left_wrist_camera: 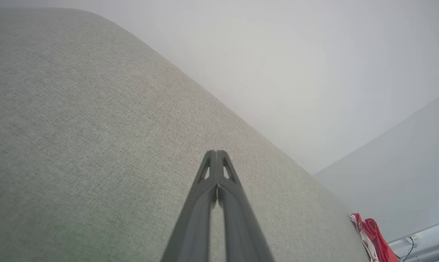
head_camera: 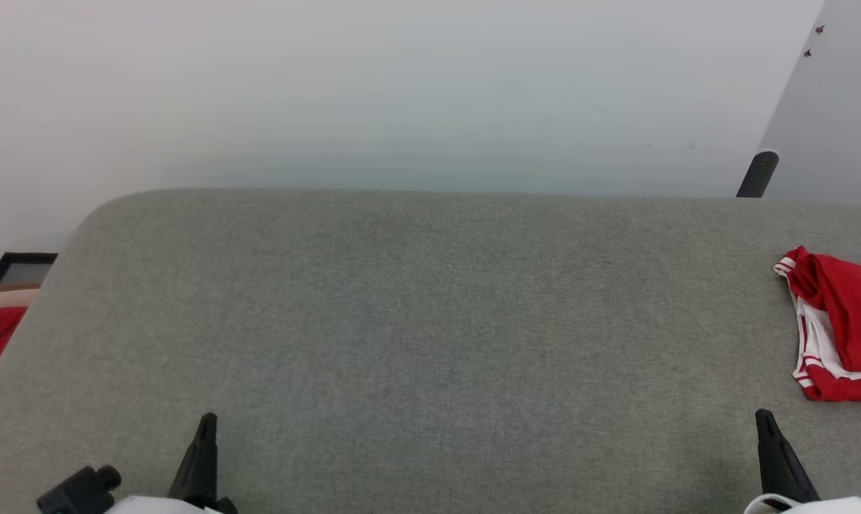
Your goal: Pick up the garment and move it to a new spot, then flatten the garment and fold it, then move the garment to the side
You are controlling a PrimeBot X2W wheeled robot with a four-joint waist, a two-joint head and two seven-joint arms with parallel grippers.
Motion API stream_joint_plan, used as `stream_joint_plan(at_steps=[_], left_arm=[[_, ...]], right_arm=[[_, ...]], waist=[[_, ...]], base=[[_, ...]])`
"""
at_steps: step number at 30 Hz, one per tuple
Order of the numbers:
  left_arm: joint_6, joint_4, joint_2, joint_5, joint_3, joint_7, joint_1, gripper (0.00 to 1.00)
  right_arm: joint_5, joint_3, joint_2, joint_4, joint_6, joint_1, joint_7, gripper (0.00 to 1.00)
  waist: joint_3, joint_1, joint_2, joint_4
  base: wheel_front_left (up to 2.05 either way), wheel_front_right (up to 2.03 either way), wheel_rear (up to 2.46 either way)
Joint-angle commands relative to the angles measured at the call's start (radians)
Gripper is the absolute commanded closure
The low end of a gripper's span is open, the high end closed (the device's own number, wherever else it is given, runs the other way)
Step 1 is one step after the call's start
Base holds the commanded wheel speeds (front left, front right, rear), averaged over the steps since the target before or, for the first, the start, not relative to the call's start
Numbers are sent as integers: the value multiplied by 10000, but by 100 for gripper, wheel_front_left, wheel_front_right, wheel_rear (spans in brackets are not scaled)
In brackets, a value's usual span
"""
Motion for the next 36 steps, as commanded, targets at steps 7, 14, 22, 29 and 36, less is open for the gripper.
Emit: stream_joint_plan(at_steps=[7,14,22,29,36], left_arm=[[5,-126,-97,-990,184,285,-367,100],[6,-122,-240,-1738,278,532,-483,100],[7,-116,-384,-2530,379,777,-600,100],[8,-112,-502,-3175,460,983,-719,100],[9,-107,-617,-3781,534,1180,-802,100]], right_arm=[[1279,-67,-9,41,-2,-485,244,100],[2266,-80,-3,161,-2,-662,441,100],[3291,-94,3,289,-3,-839,658,100],[4154,-107,8,395,-4,-987,833,100],[4932,-116,13,496,-4,-1108,998,100]], waist=[[35,0,0,-48],[68,0,0,-94],[105,0,0,-146],[138,0,0,-191],[170,0,0,-237]], base=[[0,0,0],[0,0,0],[0,0,0],[0,0,0],[0,0,0]])
